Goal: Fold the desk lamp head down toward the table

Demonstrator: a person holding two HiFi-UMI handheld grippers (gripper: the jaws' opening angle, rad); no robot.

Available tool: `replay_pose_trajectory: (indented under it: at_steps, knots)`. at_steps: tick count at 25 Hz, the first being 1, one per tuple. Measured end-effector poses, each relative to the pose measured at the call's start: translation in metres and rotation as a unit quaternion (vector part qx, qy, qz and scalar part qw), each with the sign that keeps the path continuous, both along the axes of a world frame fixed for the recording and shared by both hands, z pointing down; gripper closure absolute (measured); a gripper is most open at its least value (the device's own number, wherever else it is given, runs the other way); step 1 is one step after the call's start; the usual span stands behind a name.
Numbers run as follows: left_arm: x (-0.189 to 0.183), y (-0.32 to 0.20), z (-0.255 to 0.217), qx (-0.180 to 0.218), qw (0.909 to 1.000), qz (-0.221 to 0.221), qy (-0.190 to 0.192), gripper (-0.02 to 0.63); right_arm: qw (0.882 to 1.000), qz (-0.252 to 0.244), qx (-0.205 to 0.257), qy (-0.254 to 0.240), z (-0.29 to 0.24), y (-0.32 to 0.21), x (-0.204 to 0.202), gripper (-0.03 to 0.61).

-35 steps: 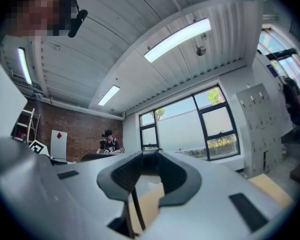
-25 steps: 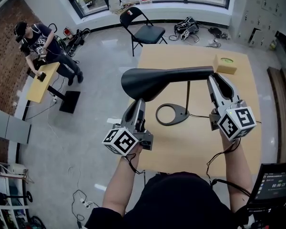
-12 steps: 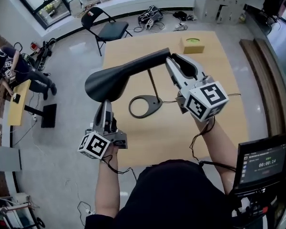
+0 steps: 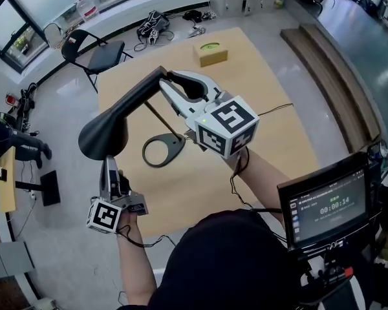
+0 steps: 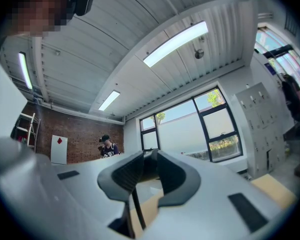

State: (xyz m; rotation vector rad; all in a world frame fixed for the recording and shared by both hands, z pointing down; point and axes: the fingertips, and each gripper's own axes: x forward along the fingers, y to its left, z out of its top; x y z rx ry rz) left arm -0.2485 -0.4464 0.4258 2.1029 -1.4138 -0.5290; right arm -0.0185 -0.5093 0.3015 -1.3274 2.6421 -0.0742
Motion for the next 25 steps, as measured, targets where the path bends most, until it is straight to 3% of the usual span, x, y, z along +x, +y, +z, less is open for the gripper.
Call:
replay_pose_trajectory:
  at_steps: [7, 18, 22, 25]
  knots:
    - [0.003, 0.0, 0.007, -0.005, 0.9999, 0.006, 0.007, 0.569, 1.0, 0.0, 0.002, -0.002, 0.0, 0.0, 0.0, 0.489]
    - [0.012, -0.003, 0.026, -0.026, 0.9951, 0.015, 0.094, 0.569, 1.0, -0.002, 0.003, -0.003, -0.002, -0.002, -0.002, 0.492]
    - [0.013, -0.002, 0.027, -0.018, 0.9969, 0.017, 0.075, 0.569, 1.0, -0.004, 0.005, -0.007, -0.003, -0.001, 0.0, 0.492]
    - [0.017, -0.001, 0.03, -0.02, 0.9958, 0.02, 0.087, 0.569, 1.0, -0.006, 0.006, -0.008, -0.005, -0.001, 0.0, 0.492]
